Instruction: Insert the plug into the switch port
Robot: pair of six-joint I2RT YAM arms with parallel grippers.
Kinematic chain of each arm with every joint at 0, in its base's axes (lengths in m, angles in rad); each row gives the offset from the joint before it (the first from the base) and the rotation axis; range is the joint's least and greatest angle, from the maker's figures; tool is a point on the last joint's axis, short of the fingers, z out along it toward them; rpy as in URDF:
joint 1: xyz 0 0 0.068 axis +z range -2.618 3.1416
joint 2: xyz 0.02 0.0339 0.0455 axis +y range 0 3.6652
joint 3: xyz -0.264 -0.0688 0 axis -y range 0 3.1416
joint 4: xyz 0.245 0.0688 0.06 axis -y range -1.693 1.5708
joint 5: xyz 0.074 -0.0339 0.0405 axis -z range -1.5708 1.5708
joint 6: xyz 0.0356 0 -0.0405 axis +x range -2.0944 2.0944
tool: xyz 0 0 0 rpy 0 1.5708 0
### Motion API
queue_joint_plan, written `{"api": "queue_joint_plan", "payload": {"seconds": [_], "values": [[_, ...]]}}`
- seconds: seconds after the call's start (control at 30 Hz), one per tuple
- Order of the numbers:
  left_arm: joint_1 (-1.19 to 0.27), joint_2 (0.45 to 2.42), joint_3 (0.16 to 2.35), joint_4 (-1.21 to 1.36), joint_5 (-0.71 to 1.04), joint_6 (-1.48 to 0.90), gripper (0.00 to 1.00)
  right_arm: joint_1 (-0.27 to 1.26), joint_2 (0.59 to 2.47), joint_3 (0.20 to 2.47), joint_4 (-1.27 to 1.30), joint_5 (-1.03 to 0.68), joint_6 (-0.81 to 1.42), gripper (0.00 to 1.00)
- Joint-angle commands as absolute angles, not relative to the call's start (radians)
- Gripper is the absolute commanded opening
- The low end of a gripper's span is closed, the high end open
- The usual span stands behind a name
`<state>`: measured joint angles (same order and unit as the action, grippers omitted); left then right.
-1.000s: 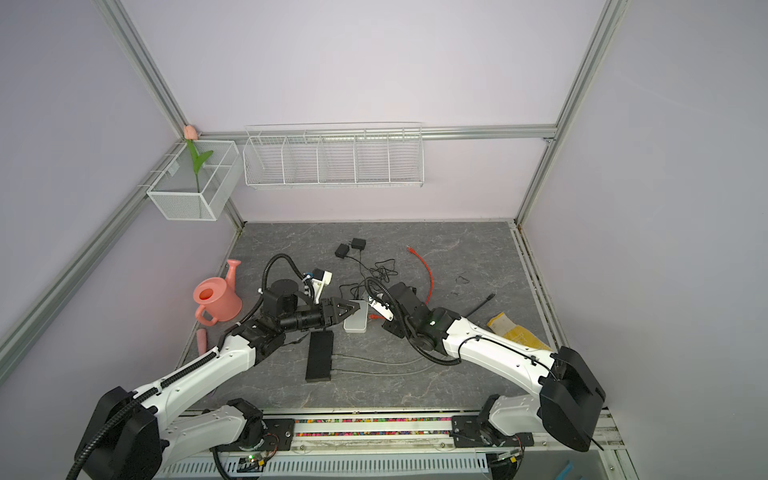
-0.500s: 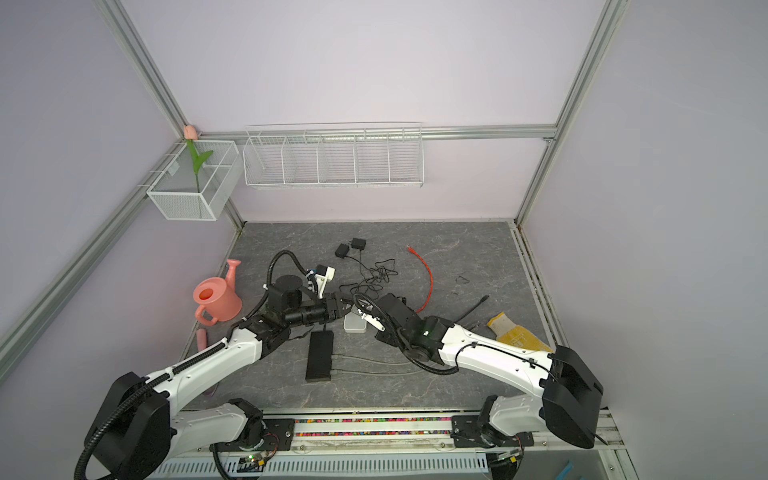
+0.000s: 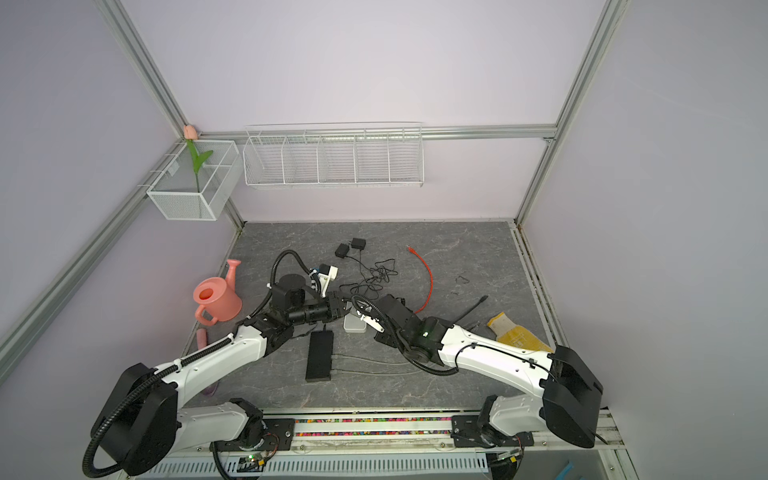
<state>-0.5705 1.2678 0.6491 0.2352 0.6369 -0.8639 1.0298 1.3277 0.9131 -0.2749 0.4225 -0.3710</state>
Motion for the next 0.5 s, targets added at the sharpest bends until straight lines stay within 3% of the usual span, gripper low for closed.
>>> {"api": "queue_joint_plan", "payload": {"seconds": [0.0, 0.2, 0.33, 0.47], "values": [[-0.576, 1.288, 0.666, 0.259, 0.652, -0.862, 0.07, 1.038, 1.335, 0.92, -0.258, 0.411, -0.378, 0.07], [-0.577, 1.299, 0.656, 0.255, 0.653, -0.852, 0.0, 1.038, 1.332, 0.922, -0.273, 0.384, -0.379, 0.1], [-0.577, 1.293, 0.644, 0.247, 0.645, -0.845, 0.0, 1.013, 1.295, 0.905, -0.286, 0.284, -0.394, 0.47], [-0.577, 1.292, 0.643, 0.246, 0.647, -0.844, 0.0, 0.945, 1.256, 0.889, -0.277, 0.16, -0.388, 0.47]]}}
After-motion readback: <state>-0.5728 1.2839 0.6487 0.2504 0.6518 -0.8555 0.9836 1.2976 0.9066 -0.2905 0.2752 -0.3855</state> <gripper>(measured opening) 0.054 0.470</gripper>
